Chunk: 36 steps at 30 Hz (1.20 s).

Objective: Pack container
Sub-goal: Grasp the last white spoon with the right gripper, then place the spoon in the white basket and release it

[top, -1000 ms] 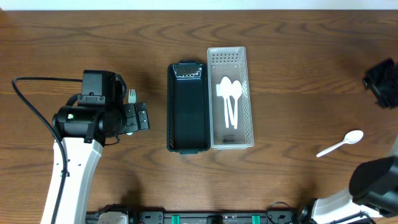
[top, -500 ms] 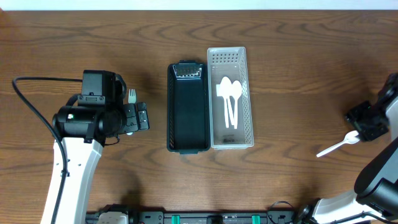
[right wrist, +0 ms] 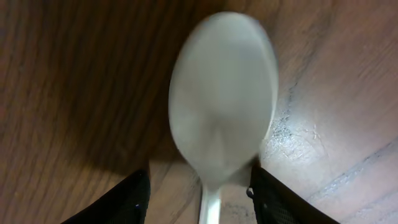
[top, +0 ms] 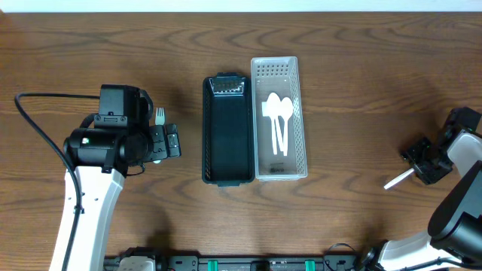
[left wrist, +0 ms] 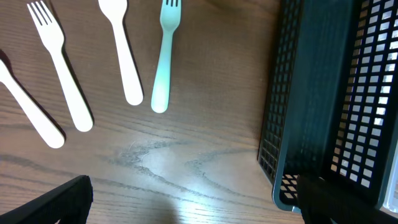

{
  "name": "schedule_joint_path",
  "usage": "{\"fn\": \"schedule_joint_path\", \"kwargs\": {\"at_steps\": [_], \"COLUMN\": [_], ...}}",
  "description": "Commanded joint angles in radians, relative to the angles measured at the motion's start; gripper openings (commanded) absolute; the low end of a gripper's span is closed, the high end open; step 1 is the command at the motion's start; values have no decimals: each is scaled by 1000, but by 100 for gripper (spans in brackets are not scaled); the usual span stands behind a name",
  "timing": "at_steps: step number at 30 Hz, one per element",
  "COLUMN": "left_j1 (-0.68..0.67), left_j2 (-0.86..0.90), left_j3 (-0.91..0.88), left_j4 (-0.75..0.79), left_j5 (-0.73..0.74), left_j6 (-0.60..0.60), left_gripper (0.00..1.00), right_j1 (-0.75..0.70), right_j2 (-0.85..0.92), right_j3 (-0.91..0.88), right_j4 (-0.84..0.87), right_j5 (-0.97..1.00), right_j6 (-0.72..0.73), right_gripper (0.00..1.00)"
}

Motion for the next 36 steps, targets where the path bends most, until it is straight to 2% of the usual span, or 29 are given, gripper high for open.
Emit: {"fn": "schedule_joint_path", "kwargs": {"at_steps": [1, 7, 12, 16, 18, 23, 27, 32, 36], "left_j1": [1, 1, 1, 1, 1, 1, 1, 1, 1], "left_j2": [0, 0, 0, 0, 0, 0, 0, 0, 0], "left_j3": [17, 17, 17, 17, 17, 17, 17, 17, 17], "left_j4": [-2, -2, -2, -2, -2, -2, -2, -2, -2], "left_j5": [-13, -13, -13, -13, -13, -13, -13, -13, -13], "left_j6": [20, 20, 20, 20, 20, 20, 20, 20, 20], "left_gripper": [98, 98, 98, 98, 98, 98, 98, 98, 98], "right_j1": [7, 7, 7, 7, 7, 22, 103, 314, 500], "right_j2": [15, 15, 15, 15, 15, 8, -50, -157, -178], "right_j3": [-49, -55, -55, -55, -55, -19, 82, 311, 498], "right_j4": [18, 19, 19, 19, 21, -15, -84, -178, -229], "right_j5": [-13, -13, -24, -32, -36, -75, -91, -91, -91], "right_j6": [-20, -20, -20, -20, -17, -1, -5, -32, -31], "right_gripper": [55, 47, 21, 13, 3, 1, 1, 1, 1]}}
